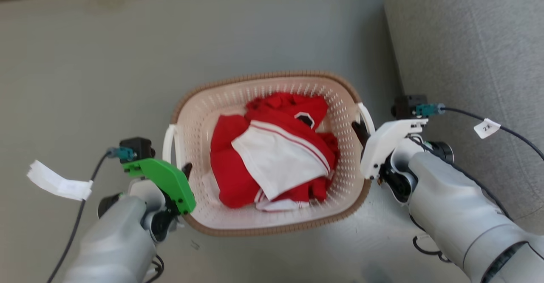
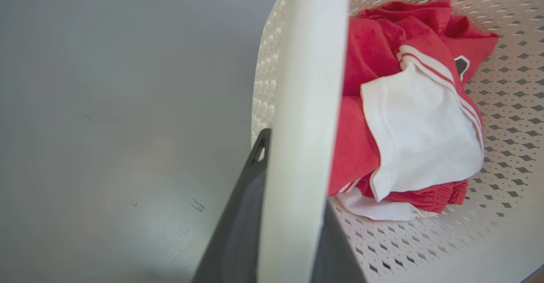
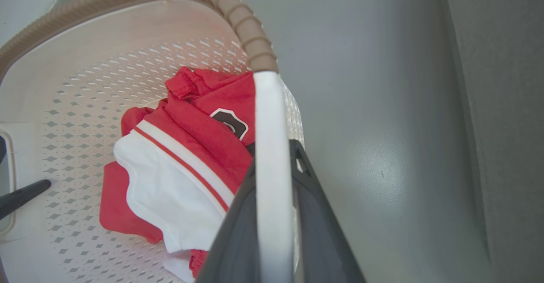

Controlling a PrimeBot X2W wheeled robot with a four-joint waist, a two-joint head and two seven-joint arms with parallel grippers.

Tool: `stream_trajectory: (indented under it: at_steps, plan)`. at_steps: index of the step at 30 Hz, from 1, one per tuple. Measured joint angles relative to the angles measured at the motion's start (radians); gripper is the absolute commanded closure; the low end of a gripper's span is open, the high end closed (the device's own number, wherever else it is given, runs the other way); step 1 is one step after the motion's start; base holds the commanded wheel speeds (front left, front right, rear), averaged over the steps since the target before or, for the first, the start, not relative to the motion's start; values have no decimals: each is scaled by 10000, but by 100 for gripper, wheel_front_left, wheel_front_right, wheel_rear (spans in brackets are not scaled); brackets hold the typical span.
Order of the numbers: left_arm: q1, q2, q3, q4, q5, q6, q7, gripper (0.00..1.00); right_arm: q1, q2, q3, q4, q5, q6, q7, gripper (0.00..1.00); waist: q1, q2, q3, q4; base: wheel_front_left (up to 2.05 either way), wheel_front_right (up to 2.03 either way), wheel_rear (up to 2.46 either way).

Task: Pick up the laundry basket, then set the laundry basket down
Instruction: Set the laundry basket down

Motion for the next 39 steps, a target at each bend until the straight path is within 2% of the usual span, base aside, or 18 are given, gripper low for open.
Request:
stream_trajectory:
  at_steps: [21, 39]
  plan:
    - [-1351, 431, -44, -345, 337, -2, -1058, 100, -1268, 88, -35, 19, -318, 2, -1108, 100, 0, 0, 2907, -117, 0, 0, 0]
    - [-1883, 487, -52, -366, 328, -2, -1703, 100, -1741, 130, -487, 63, -378, 88, -1406, 100, -1, 0, 4137, -92, 0, 0, 0]
